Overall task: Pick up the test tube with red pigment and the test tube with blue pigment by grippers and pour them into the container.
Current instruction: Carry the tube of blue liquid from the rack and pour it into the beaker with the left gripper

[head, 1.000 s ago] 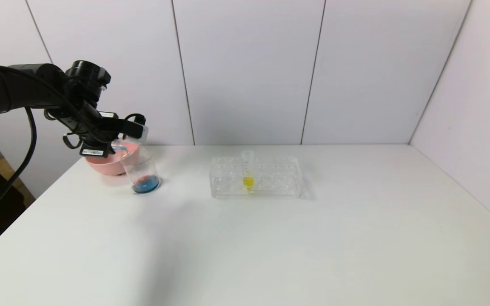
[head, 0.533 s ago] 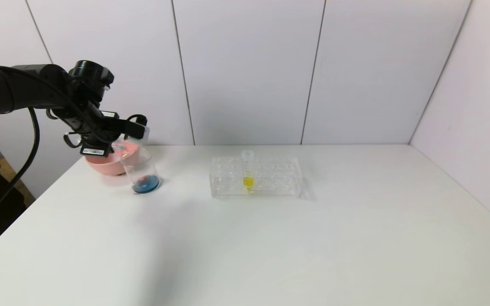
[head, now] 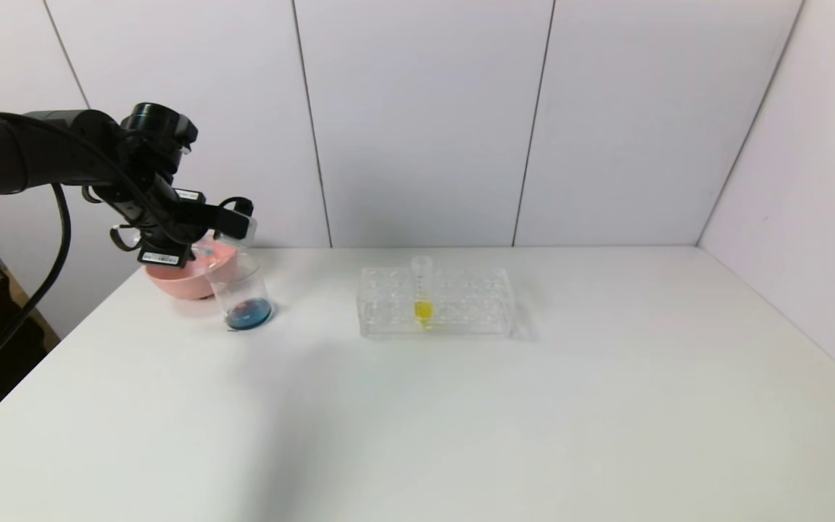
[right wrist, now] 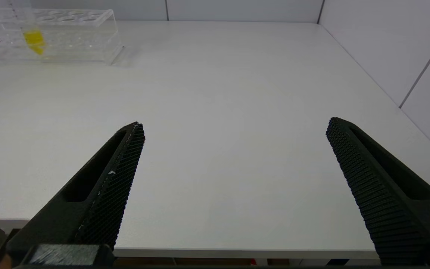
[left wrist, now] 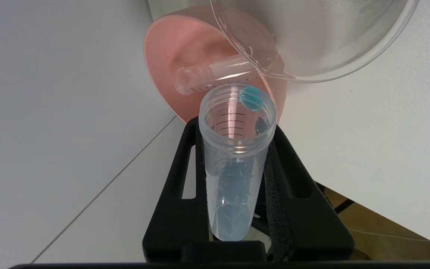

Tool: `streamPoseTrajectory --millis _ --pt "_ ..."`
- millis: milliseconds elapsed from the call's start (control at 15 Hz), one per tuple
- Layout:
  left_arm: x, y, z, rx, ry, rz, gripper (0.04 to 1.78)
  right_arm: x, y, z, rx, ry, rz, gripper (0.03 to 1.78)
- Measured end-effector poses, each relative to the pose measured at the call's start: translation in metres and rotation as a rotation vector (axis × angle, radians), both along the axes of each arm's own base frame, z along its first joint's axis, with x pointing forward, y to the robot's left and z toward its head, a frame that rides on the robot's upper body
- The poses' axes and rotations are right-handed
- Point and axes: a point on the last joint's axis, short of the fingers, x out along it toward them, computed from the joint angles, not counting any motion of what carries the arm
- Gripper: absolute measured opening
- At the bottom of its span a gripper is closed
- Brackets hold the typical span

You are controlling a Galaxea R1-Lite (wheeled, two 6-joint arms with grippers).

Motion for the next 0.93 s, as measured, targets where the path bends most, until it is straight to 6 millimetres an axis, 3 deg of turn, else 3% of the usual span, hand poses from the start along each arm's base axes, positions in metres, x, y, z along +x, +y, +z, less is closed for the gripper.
streamPoseTrajectory --millis 533,933 --pt "0.001 0.000 0.004 -0.043 -0.038 0.024 0.45 0.000 0.000 0.000 0.000 0.000 0.000 1.77" --pt "-0.005 -0.001 0.020 -0.308 -0.161 0.215 0.45 0.000 0.000 0.000 0.000 0.000 0.000 1.77"
